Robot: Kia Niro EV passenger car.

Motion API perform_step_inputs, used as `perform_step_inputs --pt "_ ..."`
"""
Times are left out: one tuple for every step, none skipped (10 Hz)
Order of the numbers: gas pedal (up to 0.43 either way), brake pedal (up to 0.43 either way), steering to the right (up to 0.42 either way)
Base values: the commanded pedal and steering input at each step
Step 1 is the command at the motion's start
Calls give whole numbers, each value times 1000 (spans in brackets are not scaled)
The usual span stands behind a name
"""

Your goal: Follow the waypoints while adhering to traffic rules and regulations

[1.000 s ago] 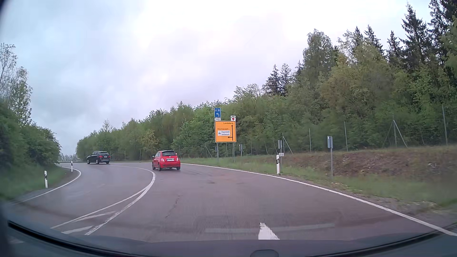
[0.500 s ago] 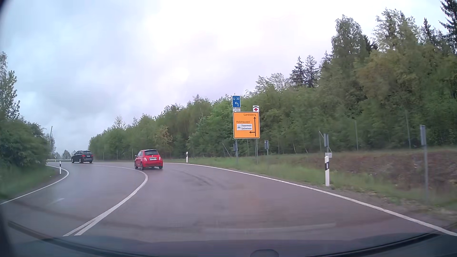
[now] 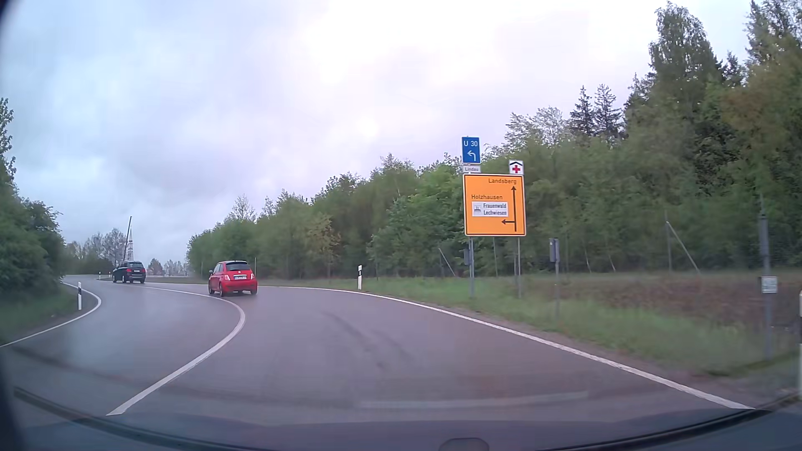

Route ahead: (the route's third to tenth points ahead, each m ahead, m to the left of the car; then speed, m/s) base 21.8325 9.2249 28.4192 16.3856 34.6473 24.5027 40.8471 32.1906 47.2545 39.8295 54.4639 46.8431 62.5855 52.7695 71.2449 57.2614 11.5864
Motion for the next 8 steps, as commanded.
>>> perform_step_inputs --pt "177 0 -104" --pt "169 0 -110" --pt "169 0 -116" --pt "169 0 -120" --pt "157 0 -123" --pt "150 0 -130" --pt "150 0 -136" --pt "150 0 -139"
